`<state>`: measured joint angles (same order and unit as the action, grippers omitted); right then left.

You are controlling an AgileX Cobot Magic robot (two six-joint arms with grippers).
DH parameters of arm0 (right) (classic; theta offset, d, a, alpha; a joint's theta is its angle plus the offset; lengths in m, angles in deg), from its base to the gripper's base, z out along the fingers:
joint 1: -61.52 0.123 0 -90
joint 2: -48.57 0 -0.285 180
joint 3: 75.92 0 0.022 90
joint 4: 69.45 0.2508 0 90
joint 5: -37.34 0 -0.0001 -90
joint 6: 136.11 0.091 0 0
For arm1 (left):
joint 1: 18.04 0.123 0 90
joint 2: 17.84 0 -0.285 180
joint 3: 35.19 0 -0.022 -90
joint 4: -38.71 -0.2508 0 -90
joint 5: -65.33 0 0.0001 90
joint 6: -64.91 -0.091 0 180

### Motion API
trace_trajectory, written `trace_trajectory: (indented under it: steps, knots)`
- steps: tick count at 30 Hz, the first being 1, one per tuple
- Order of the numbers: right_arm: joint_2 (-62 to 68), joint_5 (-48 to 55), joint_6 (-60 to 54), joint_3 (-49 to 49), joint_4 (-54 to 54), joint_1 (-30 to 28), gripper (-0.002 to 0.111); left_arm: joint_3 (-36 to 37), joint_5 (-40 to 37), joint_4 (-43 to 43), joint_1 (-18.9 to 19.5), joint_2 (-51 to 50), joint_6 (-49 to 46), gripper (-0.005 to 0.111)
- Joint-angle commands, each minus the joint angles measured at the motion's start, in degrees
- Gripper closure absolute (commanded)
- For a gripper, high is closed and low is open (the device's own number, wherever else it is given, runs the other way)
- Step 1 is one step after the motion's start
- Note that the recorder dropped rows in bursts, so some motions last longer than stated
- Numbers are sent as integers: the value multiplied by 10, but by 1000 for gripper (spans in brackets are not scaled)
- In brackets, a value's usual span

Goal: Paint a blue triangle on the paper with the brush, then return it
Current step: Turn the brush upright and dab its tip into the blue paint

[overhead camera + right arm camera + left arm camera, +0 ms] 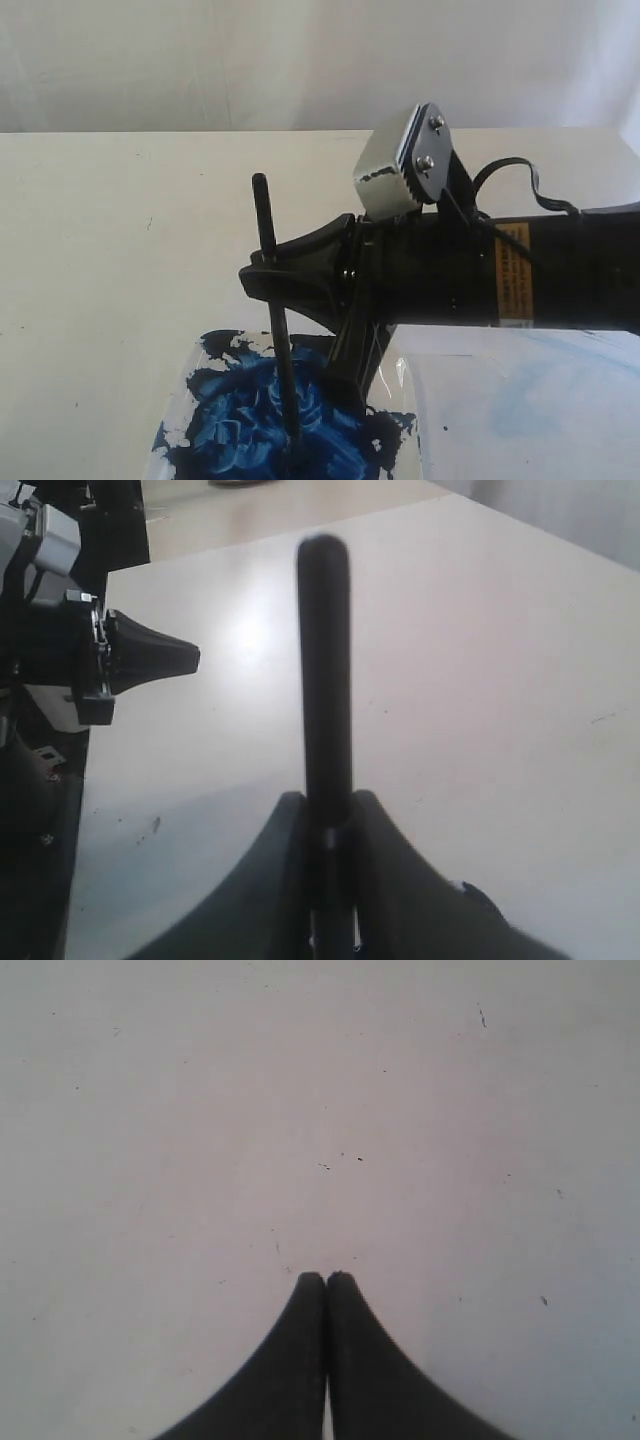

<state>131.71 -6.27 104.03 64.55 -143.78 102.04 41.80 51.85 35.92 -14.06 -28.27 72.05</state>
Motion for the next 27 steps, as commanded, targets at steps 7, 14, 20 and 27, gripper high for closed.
trace_trajectory:
  steps: [7,14,20,27]
  knots:
    - [1,-7,-34,16,88,1,108,2,0,0,-1,-2,4,107]
    - [1,9,88,17,93,1,108,2,0,0,-1,-2,4,107]
    - [2,75,188,16,91,1,108,2,0,0,-1,-2,4,107]
    - [2,149,198,16,86,1,108,2,0,0,-1,-2,4,107]
